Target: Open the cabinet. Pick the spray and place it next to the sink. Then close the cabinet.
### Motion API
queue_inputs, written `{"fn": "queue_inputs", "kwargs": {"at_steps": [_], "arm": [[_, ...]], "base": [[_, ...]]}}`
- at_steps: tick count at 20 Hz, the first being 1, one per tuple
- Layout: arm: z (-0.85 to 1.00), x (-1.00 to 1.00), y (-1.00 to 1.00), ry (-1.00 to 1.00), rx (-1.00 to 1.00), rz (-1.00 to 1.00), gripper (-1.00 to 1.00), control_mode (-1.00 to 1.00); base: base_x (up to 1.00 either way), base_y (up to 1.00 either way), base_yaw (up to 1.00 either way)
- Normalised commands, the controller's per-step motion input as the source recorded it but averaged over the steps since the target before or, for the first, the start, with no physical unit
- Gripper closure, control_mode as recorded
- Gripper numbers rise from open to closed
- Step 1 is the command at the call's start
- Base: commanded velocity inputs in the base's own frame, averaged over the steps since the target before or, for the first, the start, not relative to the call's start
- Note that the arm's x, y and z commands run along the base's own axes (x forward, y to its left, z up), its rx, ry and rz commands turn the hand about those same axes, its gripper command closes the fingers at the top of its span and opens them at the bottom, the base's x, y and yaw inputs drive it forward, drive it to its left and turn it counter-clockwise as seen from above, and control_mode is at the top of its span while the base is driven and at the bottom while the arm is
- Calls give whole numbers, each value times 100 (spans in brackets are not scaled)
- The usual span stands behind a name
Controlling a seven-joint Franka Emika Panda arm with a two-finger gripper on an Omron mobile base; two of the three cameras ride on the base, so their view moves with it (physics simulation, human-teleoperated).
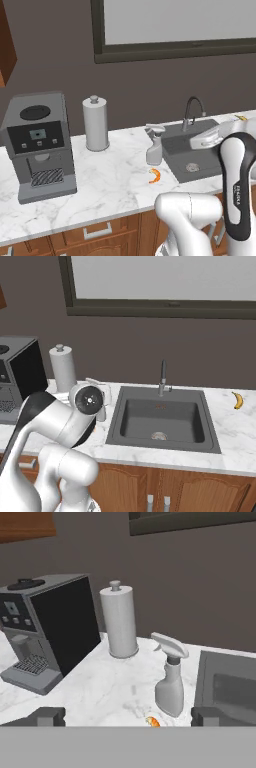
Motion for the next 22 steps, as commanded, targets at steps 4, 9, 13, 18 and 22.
{"fn": "queue_inputs", "kwargs": {"at_steps": [4, 9, 13, 18, 22], "arm": [[33, -38, 4, 8, 0, -8, -100, -100], [26, -38, 5, 11, 0, -8, -100, -100], [12, -38, 7, 9, 0, -13, -100, -100], [4, -32, 13, 1, 0, -11, -100, -100], [5, -22, 15, 0, 0, -7, -100, -100]], "base": [[0, 0, 0], [0, 0, 0], [0, 0, 0], [0, 0, 0], [0, 0, 0]]}}
